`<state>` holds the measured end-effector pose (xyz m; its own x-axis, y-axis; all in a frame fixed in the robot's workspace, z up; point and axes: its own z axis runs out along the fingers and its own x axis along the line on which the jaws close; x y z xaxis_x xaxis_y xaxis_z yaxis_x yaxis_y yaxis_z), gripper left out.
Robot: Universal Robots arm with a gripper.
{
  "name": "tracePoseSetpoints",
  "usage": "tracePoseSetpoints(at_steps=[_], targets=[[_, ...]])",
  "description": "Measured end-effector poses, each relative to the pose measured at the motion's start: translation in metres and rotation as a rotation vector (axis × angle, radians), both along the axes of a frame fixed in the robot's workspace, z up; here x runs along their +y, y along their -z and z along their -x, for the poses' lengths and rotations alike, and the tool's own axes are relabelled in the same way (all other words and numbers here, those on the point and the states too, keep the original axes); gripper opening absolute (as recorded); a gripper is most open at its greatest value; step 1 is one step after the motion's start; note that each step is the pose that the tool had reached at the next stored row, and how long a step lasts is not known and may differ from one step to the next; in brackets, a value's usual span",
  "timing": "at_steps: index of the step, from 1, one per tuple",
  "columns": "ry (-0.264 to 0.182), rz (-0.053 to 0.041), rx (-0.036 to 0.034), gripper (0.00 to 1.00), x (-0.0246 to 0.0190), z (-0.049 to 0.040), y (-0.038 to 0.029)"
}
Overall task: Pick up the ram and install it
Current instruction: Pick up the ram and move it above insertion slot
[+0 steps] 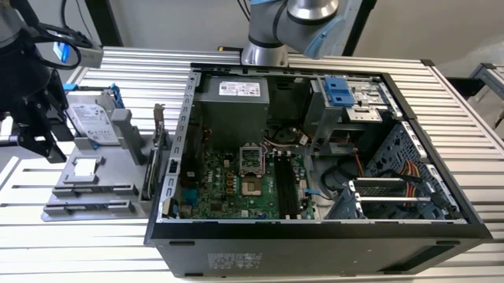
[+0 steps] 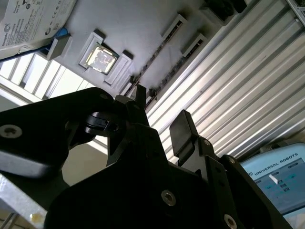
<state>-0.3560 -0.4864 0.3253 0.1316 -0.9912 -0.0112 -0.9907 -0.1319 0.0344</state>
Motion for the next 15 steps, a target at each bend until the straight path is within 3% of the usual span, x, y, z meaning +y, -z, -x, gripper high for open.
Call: tracePoseSetpoints(at_steps=[15], targets=[[0.0,0.0,0.0017,1.0,0.0,0.0,0.0029]])
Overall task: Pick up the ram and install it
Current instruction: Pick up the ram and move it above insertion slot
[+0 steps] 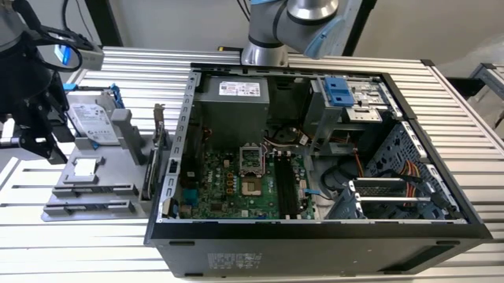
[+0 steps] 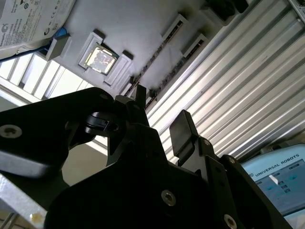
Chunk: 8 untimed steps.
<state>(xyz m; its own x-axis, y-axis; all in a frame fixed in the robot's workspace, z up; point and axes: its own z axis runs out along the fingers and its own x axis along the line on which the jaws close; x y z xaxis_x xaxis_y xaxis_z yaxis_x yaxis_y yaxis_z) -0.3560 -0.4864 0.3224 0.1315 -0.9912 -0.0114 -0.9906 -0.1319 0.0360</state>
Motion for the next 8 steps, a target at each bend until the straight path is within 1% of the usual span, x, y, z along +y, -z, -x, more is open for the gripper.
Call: tracePoseSetpoints(at_steps=[8], targets=[[0.0,0.0,0.0025,1.0,0.0,0.0,0.0009]])
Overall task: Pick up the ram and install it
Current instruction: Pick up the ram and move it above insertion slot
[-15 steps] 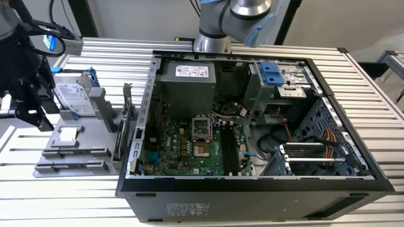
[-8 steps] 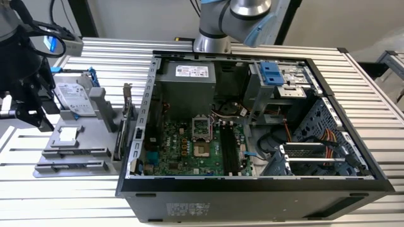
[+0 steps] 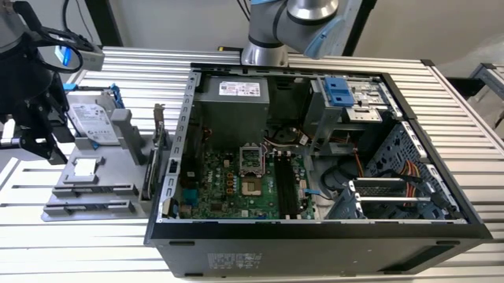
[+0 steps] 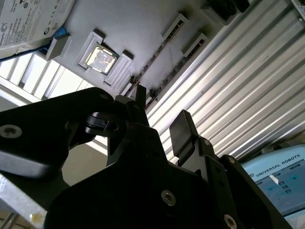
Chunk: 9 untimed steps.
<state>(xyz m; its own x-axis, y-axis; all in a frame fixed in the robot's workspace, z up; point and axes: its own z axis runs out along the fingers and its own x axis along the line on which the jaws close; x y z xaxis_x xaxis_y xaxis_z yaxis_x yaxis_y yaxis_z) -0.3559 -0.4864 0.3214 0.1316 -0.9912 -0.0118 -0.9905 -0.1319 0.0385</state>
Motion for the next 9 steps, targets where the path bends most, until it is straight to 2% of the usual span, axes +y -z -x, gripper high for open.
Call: tracePoseSetpoints(at_steps=[9], targets=[[0.0,0.0,0.0008,1.0,0.0,0.0,0.0019]])
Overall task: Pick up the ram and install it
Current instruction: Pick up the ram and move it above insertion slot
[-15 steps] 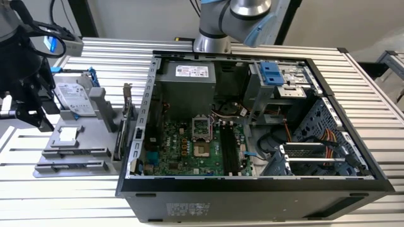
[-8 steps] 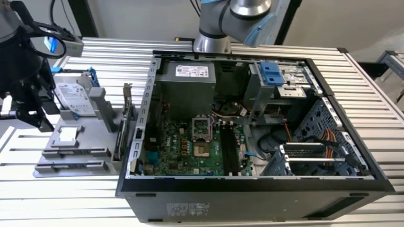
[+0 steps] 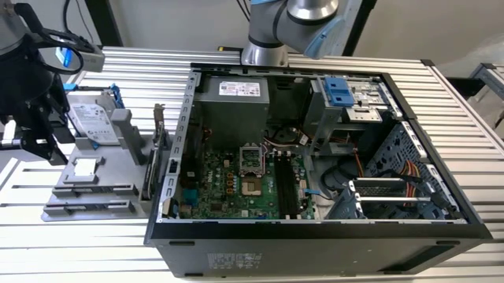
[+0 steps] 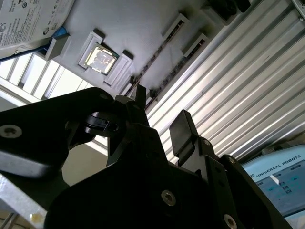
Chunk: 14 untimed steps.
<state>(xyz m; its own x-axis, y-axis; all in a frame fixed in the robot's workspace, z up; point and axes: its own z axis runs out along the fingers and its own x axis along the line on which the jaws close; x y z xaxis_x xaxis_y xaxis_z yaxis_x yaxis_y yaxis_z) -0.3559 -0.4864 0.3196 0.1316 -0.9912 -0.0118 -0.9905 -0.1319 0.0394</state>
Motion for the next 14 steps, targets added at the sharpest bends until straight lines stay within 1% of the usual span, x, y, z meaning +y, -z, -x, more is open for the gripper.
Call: tracePoseSetpoints(at_steps=[14], targets=[[0.0,0.0002,0.0014,1.0,0.0,0.0,0.0035]])
